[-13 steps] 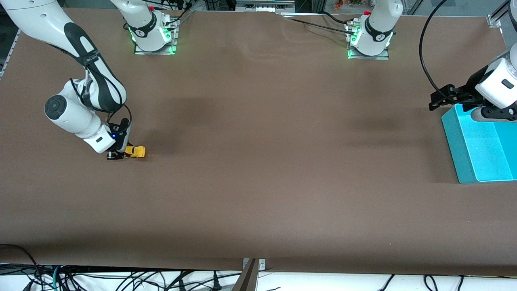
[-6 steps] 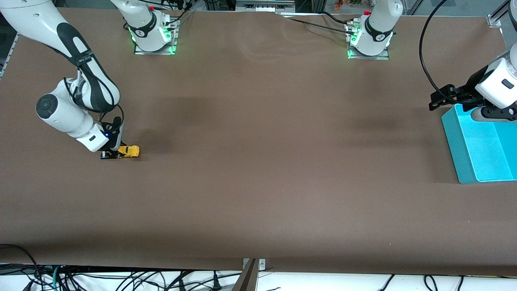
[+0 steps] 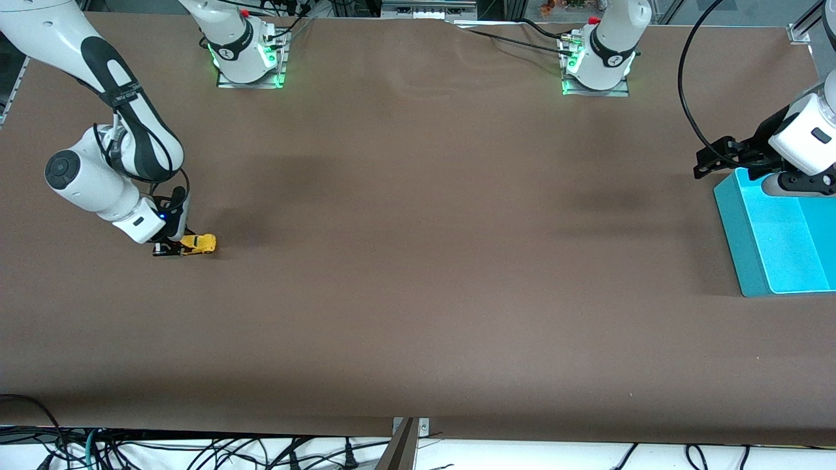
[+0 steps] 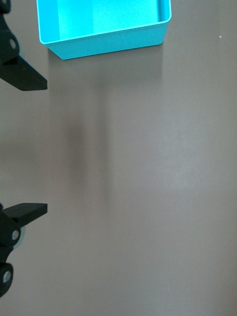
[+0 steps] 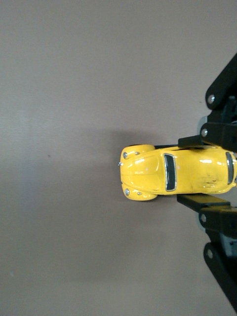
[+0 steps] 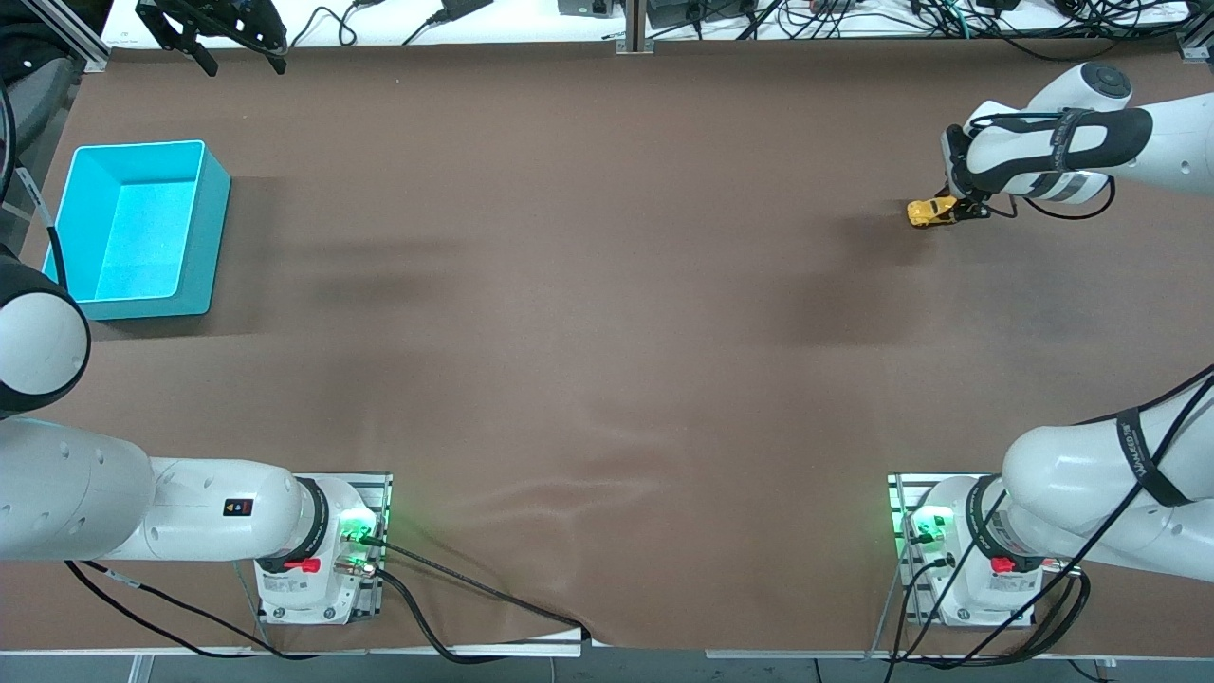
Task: Wind and store yellow beetle car
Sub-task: 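Press the car down and drag it backward with the right gripper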
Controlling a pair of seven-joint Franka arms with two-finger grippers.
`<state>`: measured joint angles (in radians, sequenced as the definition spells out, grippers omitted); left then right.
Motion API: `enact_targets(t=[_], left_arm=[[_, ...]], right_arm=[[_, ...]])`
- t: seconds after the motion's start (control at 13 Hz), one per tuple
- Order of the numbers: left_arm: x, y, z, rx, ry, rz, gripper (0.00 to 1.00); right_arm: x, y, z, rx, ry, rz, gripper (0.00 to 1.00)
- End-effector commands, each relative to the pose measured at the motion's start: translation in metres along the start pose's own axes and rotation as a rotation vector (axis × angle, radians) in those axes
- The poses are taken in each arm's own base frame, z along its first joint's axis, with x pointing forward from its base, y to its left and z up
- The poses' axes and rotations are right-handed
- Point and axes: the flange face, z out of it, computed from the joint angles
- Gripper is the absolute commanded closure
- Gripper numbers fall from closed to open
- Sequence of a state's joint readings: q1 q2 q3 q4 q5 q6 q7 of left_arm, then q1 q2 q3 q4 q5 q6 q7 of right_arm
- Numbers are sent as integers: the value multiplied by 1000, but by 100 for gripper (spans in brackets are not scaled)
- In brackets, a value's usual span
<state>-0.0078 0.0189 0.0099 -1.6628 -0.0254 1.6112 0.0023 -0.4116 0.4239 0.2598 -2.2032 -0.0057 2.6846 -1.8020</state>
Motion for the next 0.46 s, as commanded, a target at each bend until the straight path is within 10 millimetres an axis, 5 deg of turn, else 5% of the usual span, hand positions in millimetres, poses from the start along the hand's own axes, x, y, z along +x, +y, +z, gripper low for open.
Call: enact_targets(t=[0.0, 0.39], left_arm=[[2, -2, -7, 29, -2, -1, 0], [2, -2, -7, 29, -2, -1, 0]], right_arm=[[-34, -30, 36, 78, 30, -13, 79], [-62, -39, 36, 76, 30, -19, 79]])
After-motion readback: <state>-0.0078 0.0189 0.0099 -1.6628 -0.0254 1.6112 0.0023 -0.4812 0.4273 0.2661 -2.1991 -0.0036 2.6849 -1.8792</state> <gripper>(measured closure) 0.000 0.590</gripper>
